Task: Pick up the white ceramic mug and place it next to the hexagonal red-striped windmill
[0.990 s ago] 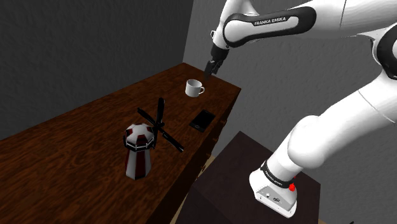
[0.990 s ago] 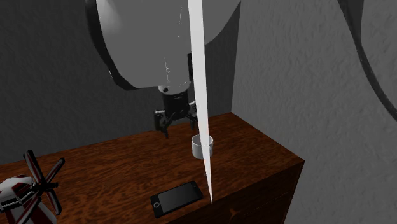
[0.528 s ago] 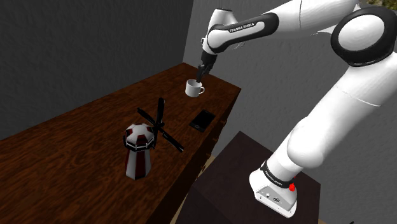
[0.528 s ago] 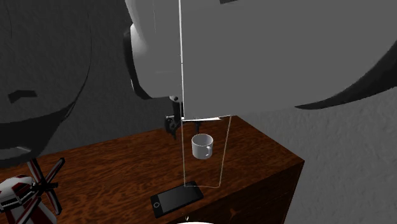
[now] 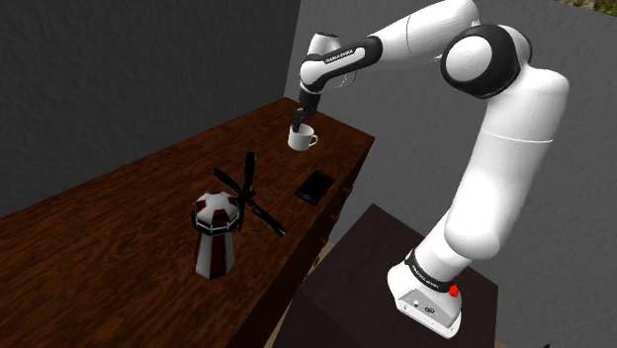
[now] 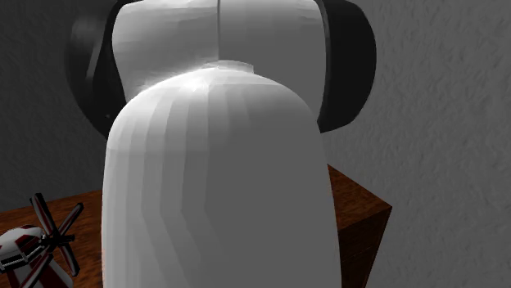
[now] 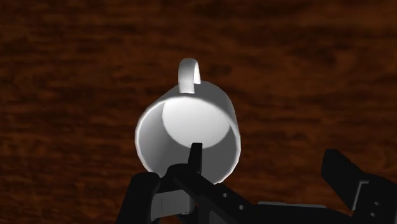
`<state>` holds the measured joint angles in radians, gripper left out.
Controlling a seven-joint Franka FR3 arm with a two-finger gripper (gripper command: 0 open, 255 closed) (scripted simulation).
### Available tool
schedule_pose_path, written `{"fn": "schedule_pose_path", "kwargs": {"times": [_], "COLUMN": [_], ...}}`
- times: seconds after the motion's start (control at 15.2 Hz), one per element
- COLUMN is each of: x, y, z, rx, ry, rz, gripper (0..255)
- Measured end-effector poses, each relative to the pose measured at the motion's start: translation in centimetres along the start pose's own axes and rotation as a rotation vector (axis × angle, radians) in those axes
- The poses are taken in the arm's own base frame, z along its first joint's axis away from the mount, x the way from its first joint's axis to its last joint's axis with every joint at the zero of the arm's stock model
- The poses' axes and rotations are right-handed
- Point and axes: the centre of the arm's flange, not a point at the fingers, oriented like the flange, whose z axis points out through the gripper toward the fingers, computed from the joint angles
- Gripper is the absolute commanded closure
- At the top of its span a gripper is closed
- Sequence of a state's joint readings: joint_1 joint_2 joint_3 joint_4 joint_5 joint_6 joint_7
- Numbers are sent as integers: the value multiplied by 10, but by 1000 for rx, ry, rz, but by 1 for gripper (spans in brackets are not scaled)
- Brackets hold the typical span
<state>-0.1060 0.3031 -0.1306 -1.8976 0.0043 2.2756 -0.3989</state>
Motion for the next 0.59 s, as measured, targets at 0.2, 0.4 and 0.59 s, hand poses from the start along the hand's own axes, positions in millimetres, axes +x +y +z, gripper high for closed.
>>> {"fn": "schedule_pose_path", "kwargs": {"times": [0.2,0.4,0.59], "x": [12,18,18], "y": [11,12,13], "z": [19,35,53], "rx": [4,5,5], "ry": [-3,-3,-3], "rz": [-2,-2,-2], "gripper": [0,0,0]}}
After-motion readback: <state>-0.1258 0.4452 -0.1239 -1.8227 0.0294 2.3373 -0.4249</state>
